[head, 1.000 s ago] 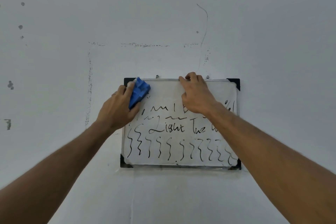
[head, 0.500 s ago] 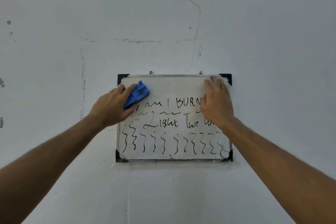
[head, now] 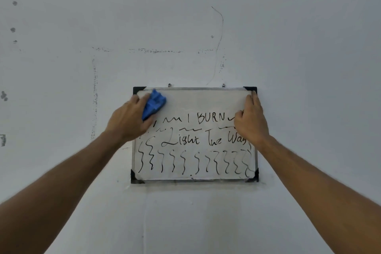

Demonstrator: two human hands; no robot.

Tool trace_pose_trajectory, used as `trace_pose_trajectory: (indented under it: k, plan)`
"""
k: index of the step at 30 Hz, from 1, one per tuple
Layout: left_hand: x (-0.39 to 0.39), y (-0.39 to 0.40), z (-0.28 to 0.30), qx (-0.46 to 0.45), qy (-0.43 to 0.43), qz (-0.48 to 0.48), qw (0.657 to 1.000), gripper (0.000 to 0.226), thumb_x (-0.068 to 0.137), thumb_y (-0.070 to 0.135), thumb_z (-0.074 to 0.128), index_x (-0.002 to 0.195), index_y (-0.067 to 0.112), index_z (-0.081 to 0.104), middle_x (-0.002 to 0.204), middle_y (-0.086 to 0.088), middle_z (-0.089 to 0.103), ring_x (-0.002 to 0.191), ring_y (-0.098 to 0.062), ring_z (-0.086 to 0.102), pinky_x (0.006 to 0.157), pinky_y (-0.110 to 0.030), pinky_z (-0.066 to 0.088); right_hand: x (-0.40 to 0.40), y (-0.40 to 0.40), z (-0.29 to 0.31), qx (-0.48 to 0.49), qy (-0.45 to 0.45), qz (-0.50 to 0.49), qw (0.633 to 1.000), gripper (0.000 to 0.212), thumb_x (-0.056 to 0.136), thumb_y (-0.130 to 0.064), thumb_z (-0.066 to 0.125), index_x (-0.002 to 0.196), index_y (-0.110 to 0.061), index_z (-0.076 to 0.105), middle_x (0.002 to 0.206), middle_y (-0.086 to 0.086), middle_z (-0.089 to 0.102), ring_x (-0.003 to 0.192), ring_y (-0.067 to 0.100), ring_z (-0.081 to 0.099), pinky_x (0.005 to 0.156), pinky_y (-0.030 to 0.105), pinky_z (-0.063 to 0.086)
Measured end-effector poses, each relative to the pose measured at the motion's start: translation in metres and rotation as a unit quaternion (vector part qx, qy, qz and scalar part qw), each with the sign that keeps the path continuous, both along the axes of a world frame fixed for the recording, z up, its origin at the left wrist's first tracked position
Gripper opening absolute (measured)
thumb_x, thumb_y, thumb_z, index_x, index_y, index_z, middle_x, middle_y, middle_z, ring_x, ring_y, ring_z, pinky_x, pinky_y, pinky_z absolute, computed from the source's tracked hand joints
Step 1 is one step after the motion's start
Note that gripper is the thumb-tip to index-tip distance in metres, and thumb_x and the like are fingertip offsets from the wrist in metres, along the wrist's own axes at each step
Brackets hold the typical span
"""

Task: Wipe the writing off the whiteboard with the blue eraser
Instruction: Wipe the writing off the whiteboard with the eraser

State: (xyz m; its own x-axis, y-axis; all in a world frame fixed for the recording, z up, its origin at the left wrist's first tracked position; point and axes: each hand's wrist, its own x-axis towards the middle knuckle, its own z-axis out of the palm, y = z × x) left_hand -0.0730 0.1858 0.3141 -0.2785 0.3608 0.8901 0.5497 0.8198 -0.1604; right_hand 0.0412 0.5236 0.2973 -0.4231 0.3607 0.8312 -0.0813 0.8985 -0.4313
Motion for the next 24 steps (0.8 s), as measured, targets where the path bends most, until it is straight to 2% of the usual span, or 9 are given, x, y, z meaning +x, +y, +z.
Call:
trace_pose_trajectory:
  k: [2,4,9,14,20,24]
  plan:
    - [0.002,0.01,-0.009,-0.059,-0.006,-0.009,0.998,0.075,0.091,0.047,0.059,0.153,0.017,0.028,0.117,-0.009,0.052,0.088,-0.028,0.061,0.068,-0.043,0.057,0.0,0.0,0.0,-0.007,-0.008,0.009,1.0,0.062,0.098,-0.015,0.037,0.155,-0.006,0.016,0.168,0.003,0.0,0.153,0.025,0.006,0.118,0.039,0.024]
    - [0.0,-0.003,-0.012,-0.082,-0.008,0.006,0.997,0.077,0.09,0.046,0.061,0.154,0.018,0.028,0.118,-0.008,0.053,0.09,-0.028,0.062,0.07,-0.041,0.057,0.001,0.003,-0.002,-0.007,-0.023,0.021,0.999,0.062,0.098,-0.015,0.037,0.156,-0.008,0.013,0.168,0.002,-0.003,0.154,0.025,0.002,0.118,0.039,0.022]
    - [0.002,0.006,-0.001,-0.028,0.018,0.023,0.999,0.074,0.087,0.043,0.065,0.15,0.021,0.035,0.112,-0.008,0.054,0.089,-0.03,0.061,0.065,-0.039,0.051,0.002,0.004,-0.002,-0.003,-0.037,0.032,0.999,0.067,0.098,-0.016,0.039,0.158,-0.009,0.009,0.168,0.0,-0.009,0.154,0.024,-0.002,0.119,0.038,0.019]
    - [-0.002,0.012,0.006,-0.106,0.058,0.012,0.993,0.075,0.088,0.045,0.065,0.152,0.02,0.036,0.108,-0.006,0.053,0.088,-0.029,0.062,0.066,-0.04,0.055,0.002,0.006,-0.003,0.003,-0.04,0.032,0.999,0.07,0.098,-0.019,0.041,0.158,-0.011,0.007,0.167,-0.002,-0.011,0.154,0.022,-0.004,0.119,0.038,0.019]
    - [0.003,0.047,0.007,-0.112,0.059,-0.03,0.991,0.073,0.088,0.042,0.065,0.151,0.018,0.038,0.11,-0.006,0.054,0.091,-0.029,0.06,0.071,-0.041,0.053,0.003,0.009,-0.004,0.005,-0.053,0.039,0.998,0.072,0.098,-0.023,0.043,0.159,-0.014,0.005,0.167,-0.004,-0.012,0.154,0.021,-0.004,0.118,0.036,0.019]
    - [0.001,0.035,0.017,-0.108,0.071,-0.007,0.992,0.071,0.089,0.045,0.064,0.151,0.022,0.038,0.11,-0.006,0.054,0.093,-0.03,0.06,0.073,-0.043,0.054,0.002,0.008,-0.006,0.009,-0.055,0.036,0.998,0.071,0.098,-0.022,0.044,0.158,-0.013,0.008,0.167,-0.002,-0.011,0.154,0.023,-0.005,0.118,0.037,0.021]
